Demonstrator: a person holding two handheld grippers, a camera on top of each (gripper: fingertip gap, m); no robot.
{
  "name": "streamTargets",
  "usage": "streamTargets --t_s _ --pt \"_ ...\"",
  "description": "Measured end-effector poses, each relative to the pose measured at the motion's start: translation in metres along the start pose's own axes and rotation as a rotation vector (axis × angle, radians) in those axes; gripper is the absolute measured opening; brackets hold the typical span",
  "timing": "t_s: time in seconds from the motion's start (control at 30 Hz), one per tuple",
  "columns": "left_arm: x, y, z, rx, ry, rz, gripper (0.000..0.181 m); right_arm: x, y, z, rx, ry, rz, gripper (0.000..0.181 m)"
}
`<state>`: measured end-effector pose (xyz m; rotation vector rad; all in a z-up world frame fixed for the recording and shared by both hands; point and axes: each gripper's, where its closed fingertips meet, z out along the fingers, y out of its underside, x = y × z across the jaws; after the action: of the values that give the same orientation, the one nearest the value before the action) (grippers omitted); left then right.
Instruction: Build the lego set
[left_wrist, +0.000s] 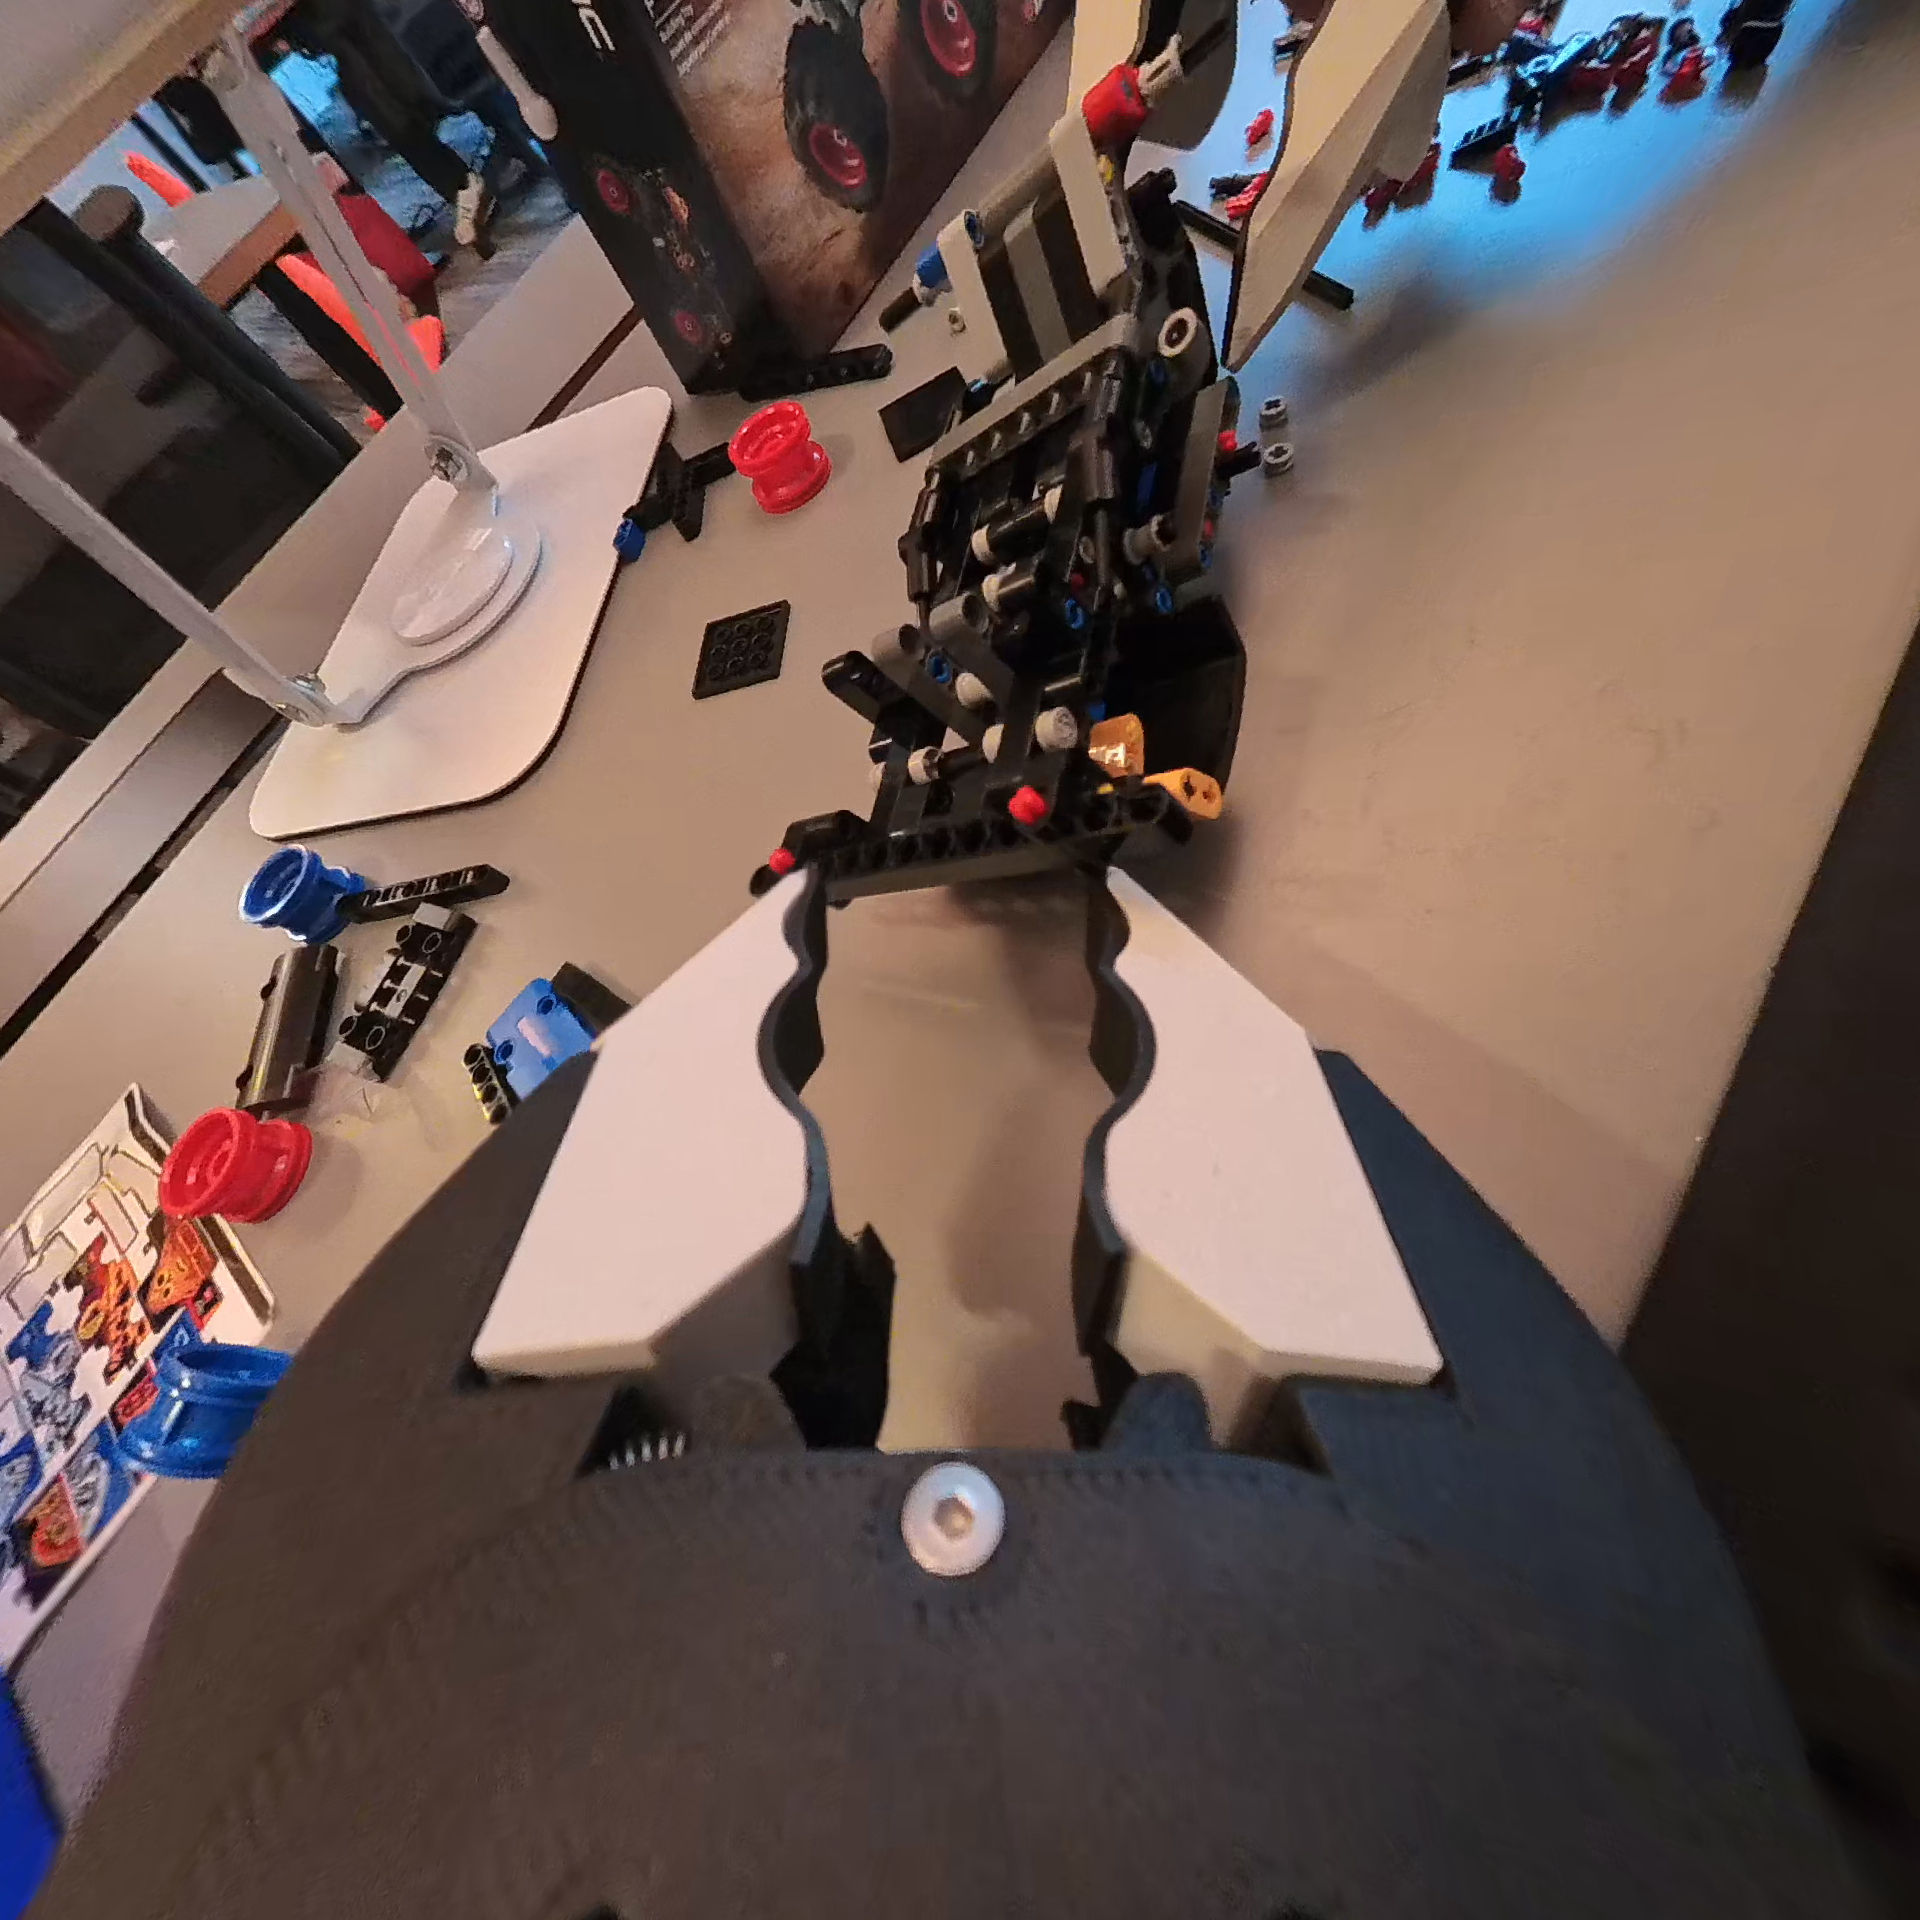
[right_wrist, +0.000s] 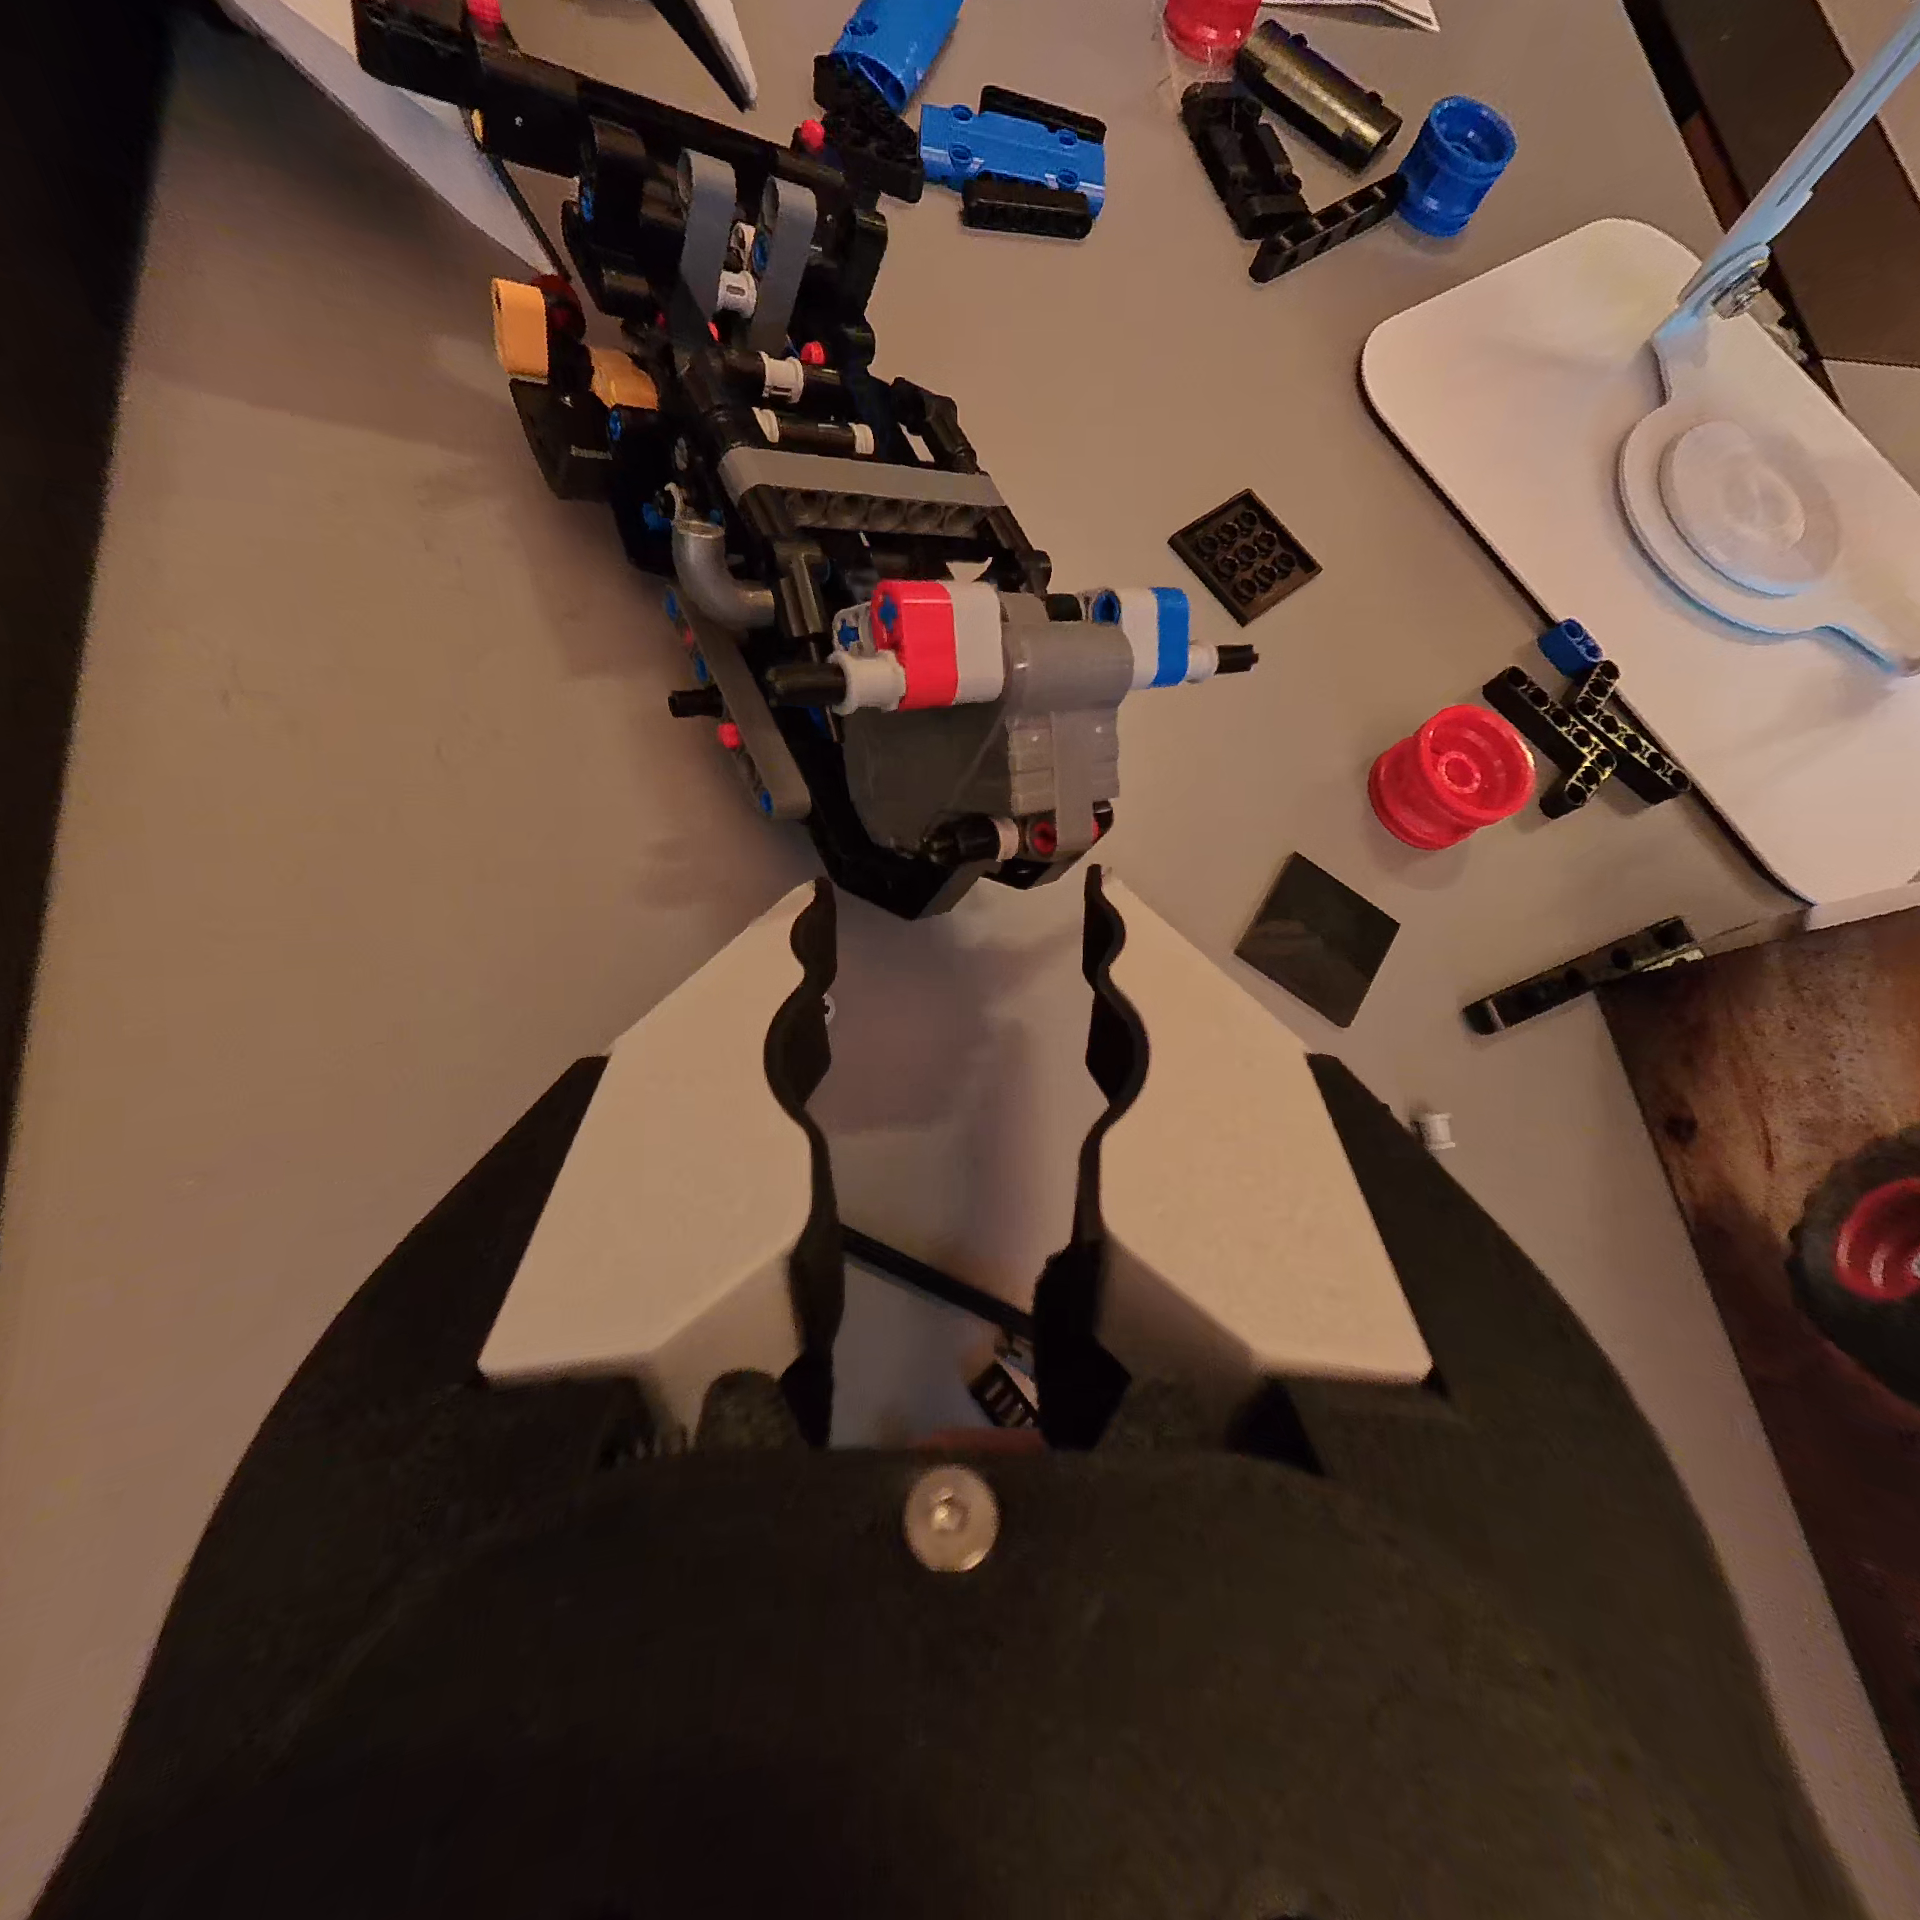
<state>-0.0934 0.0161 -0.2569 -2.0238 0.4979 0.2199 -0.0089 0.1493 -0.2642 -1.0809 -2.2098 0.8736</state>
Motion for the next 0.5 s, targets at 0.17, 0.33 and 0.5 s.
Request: streamTargets --t_s 0.17,0.33,0.5 --pt "0.0031 -0.0012 0.0019 -0.013 -0.026 0.076 0.051 -0.0013 0.0004 0.0010 -0.001 -0.007 -0.001 0.046" --pt "0.0055 -0.0030 0.0031 -0.016 -0.039 0.121 0.043 -0.0023 -0.0007 0.0016 0.006 -0.012 0.001 0.045" --pt "0.0066 -0.0049 0.0030 0.001 -0.014 0.082 0.041 -0.0018 -0.0005 0.0019 0.007 -0.011 0.005 0.046"
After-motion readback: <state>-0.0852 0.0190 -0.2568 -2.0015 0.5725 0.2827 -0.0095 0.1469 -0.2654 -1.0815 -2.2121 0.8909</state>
